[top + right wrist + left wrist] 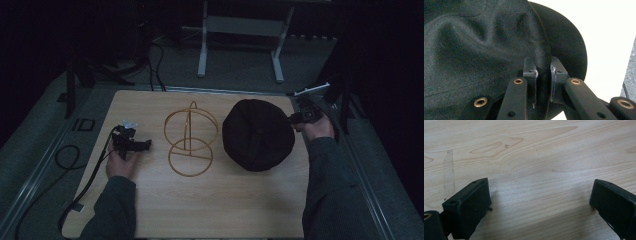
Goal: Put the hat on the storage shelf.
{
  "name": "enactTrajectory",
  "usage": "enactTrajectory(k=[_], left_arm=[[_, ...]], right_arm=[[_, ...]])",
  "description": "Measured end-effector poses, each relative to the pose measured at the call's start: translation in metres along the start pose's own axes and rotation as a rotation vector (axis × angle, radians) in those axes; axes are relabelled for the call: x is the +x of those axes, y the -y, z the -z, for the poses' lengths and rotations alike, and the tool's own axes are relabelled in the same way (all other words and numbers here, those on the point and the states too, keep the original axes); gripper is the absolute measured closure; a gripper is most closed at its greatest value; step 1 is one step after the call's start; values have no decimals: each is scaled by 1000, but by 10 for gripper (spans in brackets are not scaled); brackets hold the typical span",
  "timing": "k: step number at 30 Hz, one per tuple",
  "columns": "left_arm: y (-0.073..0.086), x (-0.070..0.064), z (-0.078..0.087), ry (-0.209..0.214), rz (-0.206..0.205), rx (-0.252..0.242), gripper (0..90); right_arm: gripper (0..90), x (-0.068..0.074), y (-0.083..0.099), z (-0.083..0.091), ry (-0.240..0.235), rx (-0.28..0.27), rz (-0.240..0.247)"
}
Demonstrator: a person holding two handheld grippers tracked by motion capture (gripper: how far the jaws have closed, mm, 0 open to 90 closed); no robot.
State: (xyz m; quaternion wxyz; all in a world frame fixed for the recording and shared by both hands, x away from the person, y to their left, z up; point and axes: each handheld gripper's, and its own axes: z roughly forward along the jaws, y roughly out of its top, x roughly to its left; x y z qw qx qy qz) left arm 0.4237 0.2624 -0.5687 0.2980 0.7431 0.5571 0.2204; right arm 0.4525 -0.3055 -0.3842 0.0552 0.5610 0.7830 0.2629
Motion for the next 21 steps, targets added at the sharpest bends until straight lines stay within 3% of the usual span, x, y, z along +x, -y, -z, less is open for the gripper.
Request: enactTrajectory(k=[12, 21], left_arm=[[0, 0, 0, 0, -1, 0, 29], [0, 0, 0, 0, 0, 0, 29]], right_arm=[[791, -2, -6, 18, -44, -25, -15], [789, 2, -10, 29, -41, -35, -6]])
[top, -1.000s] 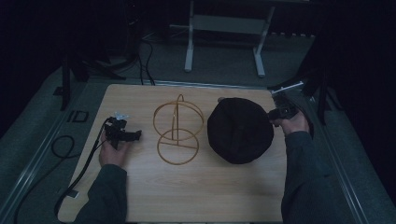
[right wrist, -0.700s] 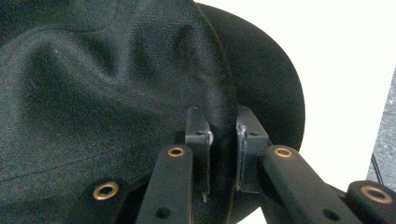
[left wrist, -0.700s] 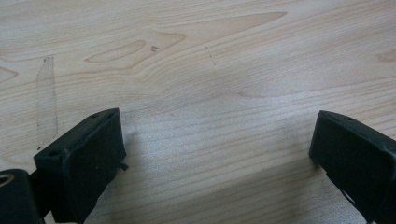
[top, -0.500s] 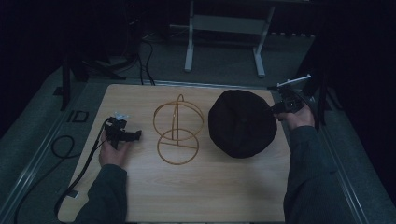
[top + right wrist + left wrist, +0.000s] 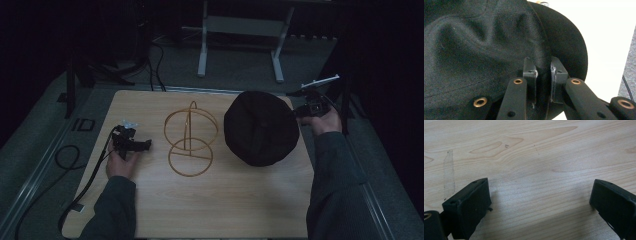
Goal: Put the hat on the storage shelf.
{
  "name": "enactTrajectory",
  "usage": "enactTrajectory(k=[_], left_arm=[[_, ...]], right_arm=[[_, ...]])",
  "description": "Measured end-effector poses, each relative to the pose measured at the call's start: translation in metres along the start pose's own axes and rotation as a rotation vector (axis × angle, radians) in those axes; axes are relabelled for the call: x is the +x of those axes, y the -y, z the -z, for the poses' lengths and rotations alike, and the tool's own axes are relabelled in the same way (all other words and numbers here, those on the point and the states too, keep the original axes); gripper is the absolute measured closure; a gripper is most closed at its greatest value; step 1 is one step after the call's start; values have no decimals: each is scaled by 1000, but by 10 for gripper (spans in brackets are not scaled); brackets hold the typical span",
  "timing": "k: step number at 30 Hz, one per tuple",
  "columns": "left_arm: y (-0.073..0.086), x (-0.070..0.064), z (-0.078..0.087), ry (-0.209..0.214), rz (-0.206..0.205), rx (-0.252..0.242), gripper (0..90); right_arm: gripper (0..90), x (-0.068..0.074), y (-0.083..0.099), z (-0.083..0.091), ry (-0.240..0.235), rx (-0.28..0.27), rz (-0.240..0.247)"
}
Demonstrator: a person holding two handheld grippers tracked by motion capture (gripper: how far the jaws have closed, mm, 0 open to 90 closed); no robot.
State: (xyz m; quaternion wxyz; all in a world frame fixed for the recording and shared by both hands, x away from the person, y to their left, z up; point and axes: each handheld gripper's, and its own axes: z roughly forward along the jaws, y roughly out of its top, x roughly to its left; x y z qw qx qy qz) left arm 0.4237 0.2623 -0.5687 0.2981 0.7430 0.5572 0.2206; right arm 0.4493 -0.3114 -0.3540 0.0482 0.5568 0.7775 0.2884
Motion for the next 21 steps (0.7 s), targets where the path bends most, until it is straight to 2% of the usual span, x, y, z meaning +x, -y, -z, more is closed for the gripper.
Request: enactTrajectory(k=[21], left_arm=[[0, 0, 0, 0, -2, 2, 29]], right_arm=[[788, 23, -18, 19, -39, -38, 35]])
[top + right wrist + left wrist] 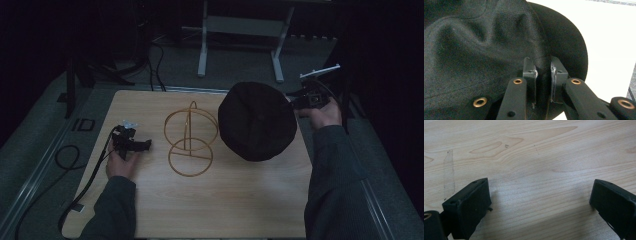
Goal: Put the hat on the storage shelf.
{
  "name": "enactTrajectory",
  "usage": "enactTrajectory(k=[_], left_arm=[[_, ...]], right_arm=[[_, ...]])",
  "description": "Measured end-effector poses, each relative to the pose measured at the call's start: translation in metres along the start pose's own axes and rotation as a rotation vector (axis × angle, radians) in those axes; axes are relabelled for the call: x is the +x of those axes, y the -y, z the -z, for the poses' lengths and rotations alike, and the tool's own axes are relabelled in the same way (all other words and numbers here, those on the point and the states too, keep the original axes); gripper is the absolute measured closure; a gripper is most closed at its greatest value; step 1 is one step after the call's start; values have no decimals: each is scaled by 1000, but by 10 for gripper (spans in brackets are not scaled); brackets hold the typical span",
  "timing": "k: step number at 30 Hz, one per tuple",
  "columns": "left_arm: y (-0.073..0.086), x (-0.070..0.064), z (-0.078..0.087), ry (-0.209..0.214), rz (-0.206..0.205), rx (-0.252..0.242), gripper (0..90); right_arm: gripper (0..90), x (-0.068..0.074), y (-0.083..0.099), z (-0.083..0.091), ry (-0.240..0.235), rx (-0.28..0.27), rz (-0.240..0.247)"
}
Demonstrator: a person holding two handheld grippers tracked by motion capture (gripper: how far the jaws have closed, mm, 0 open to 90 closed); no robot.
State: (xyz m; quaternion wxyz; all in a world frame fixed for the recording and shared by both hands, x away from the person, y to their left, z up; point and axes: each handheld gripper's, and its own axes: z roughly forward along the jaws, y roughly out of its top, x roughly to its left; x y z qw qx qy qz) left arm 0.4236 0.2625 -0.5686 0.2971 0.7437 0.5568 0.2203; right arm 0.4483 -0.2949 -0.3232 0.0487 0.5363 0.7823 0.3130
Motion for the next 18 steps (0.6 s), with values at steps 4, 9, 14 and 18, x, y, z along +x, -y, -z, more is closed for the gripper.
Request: enactTrajectory(k=[4, 9, 14, 18], left_arm=[[0, 0, 0, 0, 0, 0, 29], [0, 0, 0, 0, 0, 0, 29], [0, 0, 0, 0, 0, 0, 29], [0, 0, 0, 0, 0, 0, 29]], right_arm=[[788, 4, -4, 2, -3, -2, 5], [788, 8, -8, 5, -10, -14, 6], [788, 13, -14, 7, -17, -23, 5], [787, 18, -19, 7, -18, -22, 16]])
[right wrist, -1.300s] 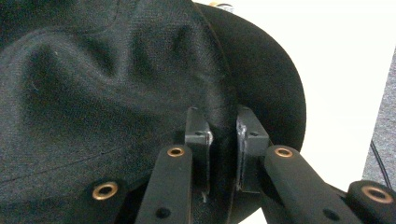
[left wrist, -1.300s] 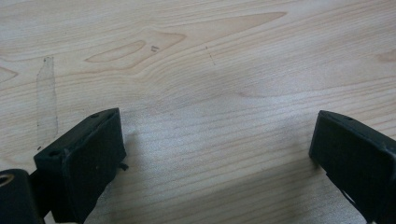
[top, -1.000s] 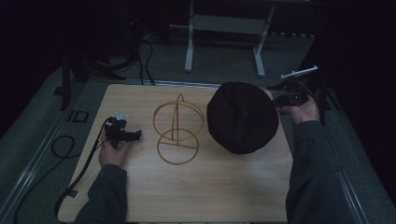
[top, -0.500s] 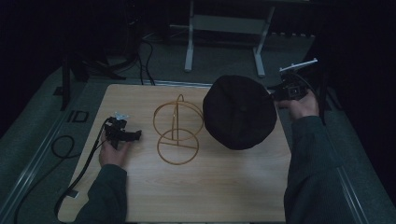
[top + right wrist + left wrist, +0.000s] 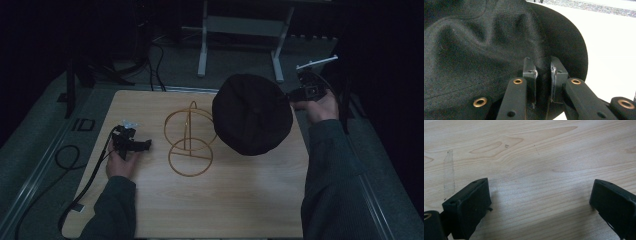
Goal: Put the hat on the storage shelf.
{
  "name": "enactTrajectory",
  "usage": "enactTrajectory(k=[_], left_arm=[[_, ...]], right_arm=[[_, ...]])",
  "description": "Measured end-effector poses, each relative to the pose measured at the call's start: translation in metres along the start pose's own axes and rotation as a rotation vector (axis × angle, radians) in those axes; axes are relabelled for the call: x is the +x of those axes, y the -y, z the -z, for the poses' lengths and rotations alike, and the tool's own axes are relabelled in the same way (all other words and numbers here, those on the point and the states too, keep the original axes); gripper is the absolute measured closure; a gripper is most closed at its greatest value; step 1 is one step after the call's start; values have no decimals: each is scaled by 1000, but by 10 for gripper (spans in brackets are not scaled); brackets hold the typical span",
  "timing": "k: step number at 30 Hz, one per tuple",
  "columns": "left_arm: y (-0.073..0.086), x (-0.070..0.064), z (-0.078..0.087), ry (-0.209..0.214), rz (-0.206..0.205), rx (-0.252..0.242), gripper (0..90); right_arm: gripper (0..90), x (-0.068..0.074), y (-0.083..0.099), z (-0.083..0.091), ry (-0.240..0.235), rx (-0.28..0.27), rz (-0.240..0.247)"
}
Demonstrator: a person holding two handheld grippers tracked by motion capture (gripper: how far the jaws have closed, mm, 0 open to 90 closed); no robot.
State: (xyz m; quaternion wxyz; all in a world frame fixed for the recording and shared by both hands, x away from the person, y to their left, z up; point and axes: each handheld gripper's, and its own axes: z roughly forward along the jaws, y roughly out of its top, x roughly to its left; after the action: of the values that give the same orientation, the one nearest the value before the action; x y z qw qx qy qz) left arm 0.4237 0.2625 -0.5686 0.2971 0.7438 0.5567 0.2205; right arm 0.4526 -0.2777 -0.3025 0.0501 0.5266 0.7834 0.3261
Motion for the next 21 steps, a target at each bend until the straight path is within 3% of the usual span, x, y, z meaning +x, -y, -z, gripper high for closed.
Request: enactTrajectory(k=[21], left_arm=[[0, 0, 0, 0, 0, 0, 29]], right_arm=[[787, 12, -19, 0, -9, -8, -9]])
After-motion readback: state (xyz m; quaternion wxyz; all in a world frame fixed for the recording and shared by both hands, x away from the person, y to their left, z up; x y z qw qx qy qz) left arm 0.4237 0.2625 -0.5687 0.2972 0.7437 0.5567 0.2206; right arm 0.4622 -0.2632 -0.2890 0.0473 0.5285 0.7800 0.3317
